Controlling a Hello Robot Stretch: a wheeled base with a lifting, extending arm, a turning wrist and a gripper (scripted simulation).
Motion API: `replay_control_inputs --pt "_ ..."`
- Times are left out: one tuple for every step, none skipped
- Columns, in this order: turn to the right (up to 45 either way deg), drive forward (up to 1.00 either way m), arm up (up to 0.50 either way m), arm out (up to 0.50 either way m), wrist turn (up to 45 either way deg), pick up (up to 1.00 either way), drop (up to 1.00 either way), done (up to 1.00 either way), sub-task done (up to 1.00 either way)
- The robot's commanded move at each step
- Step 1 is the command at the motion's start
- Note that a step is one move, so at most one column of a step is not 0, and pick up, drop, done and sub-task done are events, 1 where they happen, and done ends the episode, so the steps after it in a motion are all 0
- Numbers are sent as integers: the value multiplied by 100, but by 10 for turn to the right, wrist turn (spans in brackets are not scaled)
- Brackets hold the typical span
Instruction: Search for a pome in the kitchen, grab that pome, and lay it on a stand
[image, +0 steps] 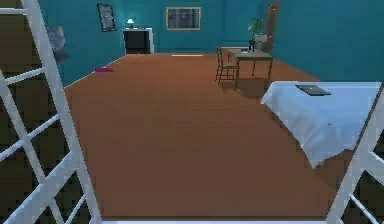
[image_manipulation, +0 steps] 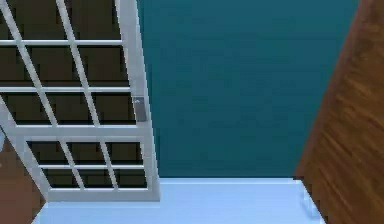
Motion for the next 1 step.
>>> replay_control_inputs --pt "0 100 0 0 0 0 0 0 0"
